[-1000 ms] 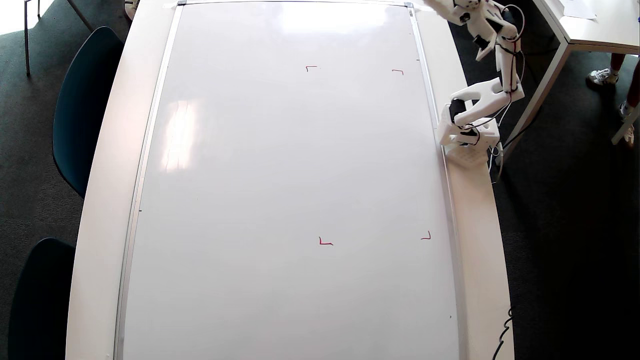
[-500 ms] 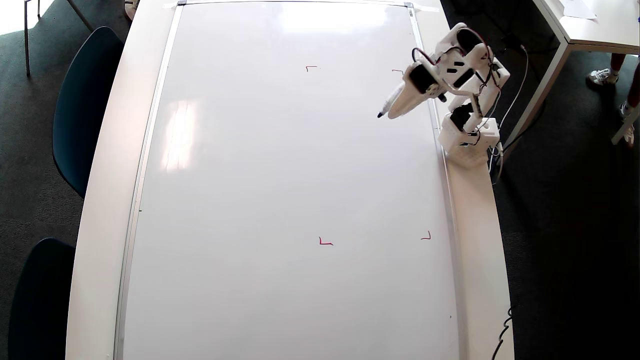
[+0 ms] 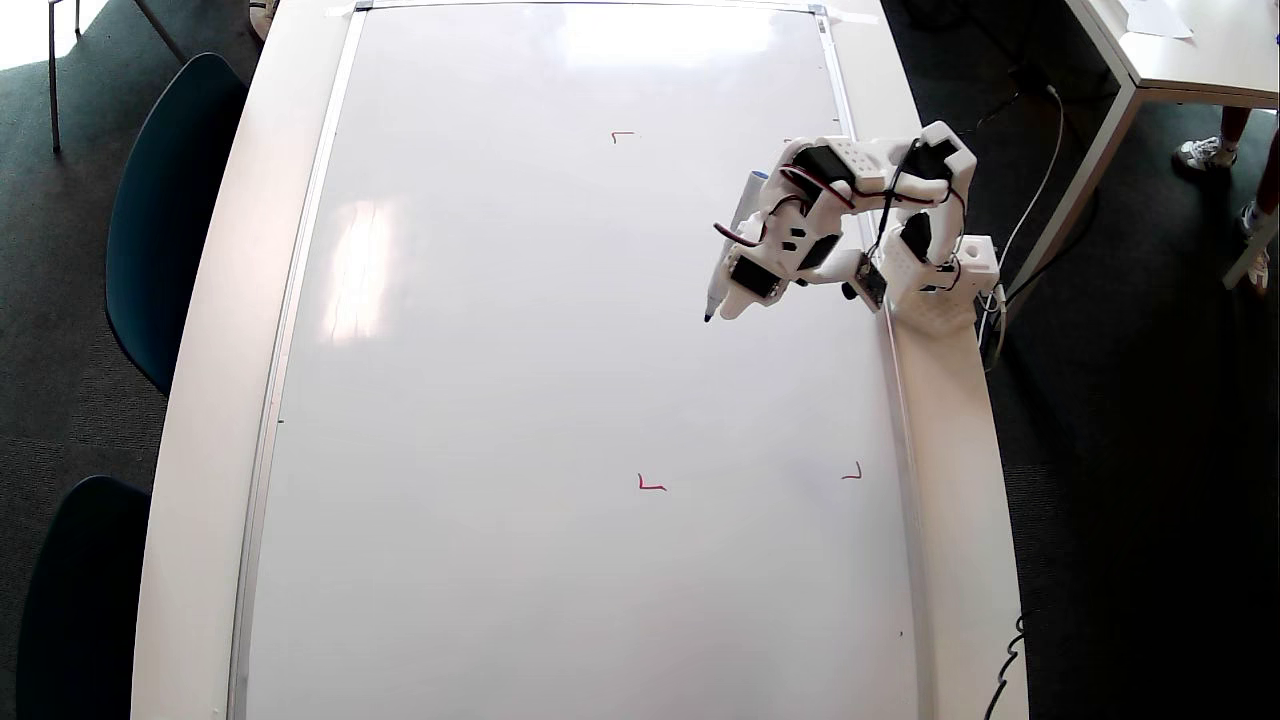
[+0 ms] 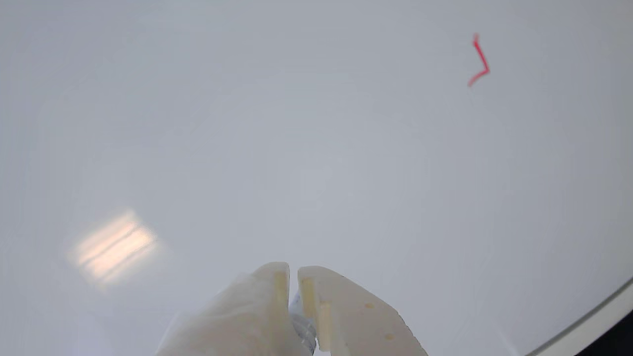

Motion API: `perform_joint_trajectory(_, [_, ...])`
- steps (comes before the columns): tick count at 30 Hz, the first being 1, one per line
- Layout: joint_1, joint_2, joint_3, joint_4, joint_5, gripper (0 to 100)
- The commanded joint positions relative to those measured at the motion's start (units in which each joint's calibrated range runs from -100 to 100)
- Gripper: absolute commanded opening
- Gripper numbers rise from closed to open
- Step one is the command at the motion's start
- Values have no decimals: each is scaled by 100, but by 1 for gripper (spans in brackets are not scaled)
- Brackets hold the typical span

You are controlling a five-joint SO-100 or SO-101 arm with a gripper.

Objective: Draw on a whiteboard a robot head using a pen attached to the gripper

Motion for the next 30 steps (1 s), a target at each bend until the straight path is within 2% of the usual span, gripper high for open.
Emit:
perform_joint_trajectory(1, [-58, 434, -438, -53, 462, 1])
perform_joint_trajectory(9, [-162, 2078, -2091, -36, 829, 1])
perform_joint_trajectory(30, [-648, 3292, -2200, -331, 893, 1])
